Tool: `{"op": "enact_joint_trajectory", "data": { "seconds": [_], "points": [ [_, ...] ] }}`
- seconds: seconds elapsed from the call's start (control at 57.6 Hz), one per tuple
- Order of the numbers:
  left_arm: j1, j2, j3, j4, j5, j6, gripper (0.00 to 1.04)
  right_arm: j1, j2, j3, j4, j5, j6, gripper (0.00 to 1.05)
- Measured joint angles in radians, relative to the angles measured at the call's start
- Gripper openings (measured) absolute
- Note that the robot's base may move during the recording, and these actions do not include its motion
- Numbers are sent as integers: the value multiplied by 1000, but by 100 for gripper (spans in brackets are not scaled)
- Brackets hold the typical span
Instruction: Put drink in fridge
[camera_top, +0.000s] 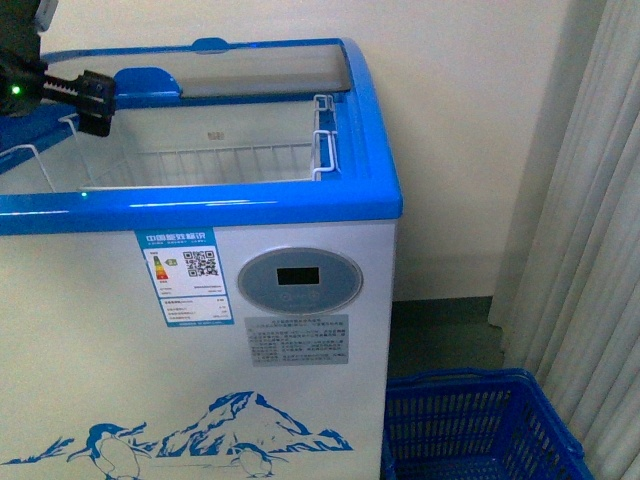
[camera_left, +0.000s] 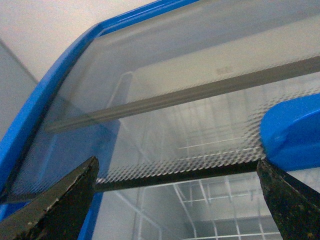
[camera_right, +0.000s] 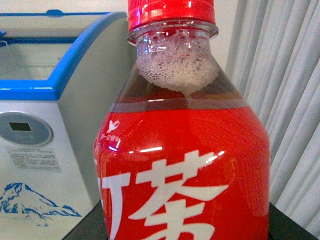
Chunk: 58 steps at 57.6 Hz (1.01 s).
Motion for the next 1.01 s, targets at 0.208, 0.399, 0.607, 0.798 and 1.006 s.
{"op": "enact_joint_trajectory", "data": {
  "seconds": [0.208, 0.399, 0.607, 0.798, 1.006],
  "points": [
    [23, -34, -109, 54, 5, -64, 97, 0, 0, 0, 0, 0, 0, 41],
    [13, -203, -211, 116, 11, -156, 97, 0, 0, 0, 0, 0, 0, 41],
    [7, -380, -333, 161, 7, -224, 97, 0, 0, 0, 0, 0, 0, 41],
    [9, -514, -451, 198, 5, -266, 97, 0, 0, 0, 0, 0, 0, 41],
    [21, -618, -583, 229, -3, -299, 97, 0, 0, 0, 0, 0, 0, 41]
  ]
}}
